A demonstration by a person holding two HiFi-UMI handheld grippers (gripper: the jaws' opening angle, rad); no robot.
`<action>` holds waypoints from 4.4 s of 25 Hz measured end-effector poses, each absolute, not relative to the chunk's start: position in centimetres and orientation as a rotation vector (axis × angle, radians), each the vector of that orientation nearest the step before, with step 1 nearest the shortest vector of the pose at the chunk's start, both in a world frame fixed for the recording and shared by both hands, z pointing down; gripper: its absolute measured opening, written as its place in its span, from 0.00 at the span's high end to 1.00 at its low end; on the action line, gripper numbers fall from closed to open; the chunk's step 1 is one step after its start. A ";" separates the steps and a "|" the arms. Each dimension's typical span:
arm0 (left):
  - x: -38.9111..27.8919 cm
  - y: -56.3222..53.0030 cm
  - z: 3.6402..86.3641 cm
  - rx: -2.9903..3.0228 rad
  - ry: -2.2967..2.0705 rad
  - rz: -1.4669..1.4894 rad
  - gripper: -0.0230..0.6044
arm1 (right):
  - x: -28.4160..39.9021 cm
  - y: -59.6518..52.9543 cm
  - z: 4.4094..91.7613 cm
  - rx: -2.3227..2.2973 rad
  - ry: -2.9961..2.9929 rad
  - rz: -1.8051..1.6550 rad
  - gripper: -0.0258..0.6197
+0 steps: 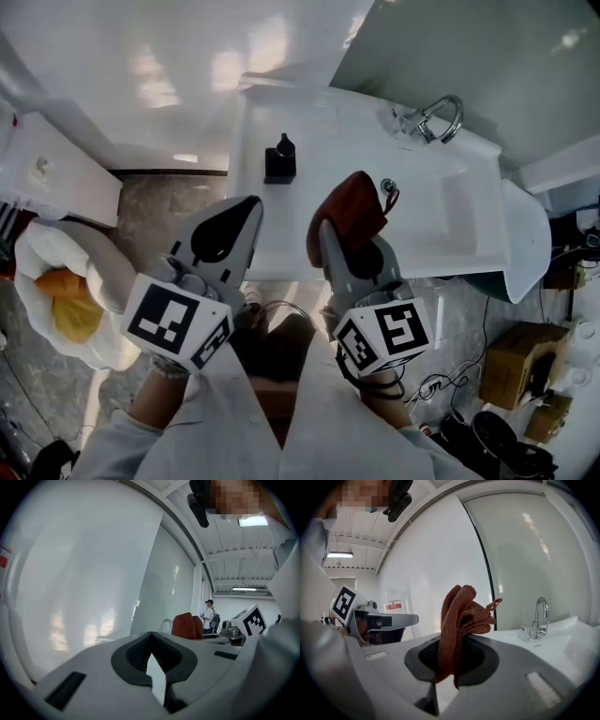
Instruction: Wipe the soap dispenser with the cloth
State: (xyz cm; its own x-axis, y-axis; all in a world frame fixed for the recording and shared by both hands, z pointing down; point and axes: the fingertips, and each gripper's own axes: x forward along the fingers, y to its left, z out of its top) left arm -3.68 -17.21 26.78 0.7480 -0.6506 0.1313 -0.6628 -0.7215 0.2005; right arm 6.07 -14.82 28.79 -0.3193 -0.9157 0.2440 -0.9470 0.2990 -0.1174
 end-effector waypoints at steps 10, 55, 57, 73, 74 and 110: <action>-3.5 -18.3 27.5 2.679 -1.010 0.055 0.96 | 6.2 -15.6 29.7 1.734 -2.387 0.387 0.87; -5.4 -21.6 28.5 2.487 -1.365 0.072 0.96 | 4.4 -28.9 40.0 1.068 -2.124 -0.034 0.87; -5.7 -21.4 28.7 2.478 -1.370 0.074 0.96 | 4.0 -28.8 40.8 1.045 -2.118 -0.029 0.87; -5.1 -21.1 29.4 2.468 -1.360 0.120 0.96 | 3.2 -27.9 43.1 1.003 -2.036 -0.226 0.87; -5.1 -21.1 29.4 2.466 -1.361 0.123 0.96 | 3.2 -27.9 43.2 1.002 -2.030 -0.241 0.87; -4.4 -19.1 30.4 2.410 -1.456 0.155 0.96 | 2.5 -24.4 55.7 0.665 -1.800 -0.437 0.87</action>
